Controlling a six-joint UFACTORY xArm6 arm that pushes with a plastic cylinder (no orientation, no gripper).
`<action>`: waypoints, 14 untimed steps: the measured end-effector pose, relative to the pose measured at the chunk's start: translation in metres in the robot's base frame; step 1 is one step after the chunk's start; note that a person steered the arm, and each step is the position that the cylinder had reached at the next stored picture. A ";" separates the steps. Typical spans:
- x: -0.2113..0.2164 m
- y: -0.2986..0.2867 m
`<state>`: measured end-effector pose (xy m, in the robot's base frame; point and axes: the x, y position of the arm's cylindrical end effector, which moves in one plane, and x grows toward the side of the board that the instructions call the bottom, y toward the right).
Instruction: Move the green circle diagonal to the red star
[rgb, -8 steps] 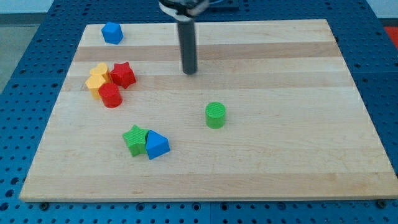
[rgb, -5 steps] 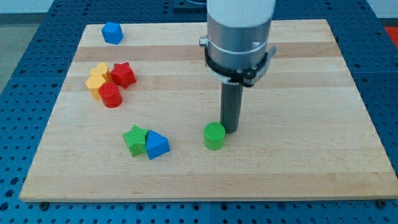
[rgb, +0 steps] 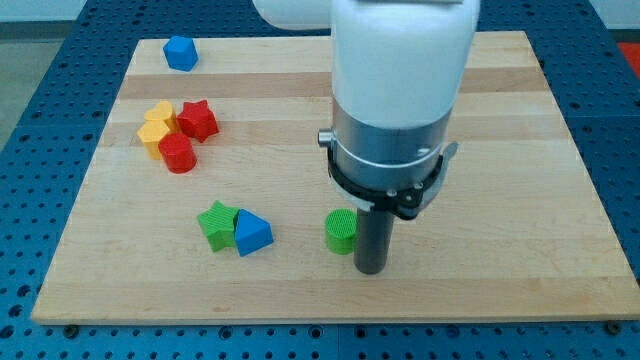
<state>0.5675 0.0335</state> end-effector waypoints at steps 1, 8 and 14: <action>-0.013 -0.011; -0.082 -0.078; -0.207 -0.081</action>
<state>0.3610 -0.0475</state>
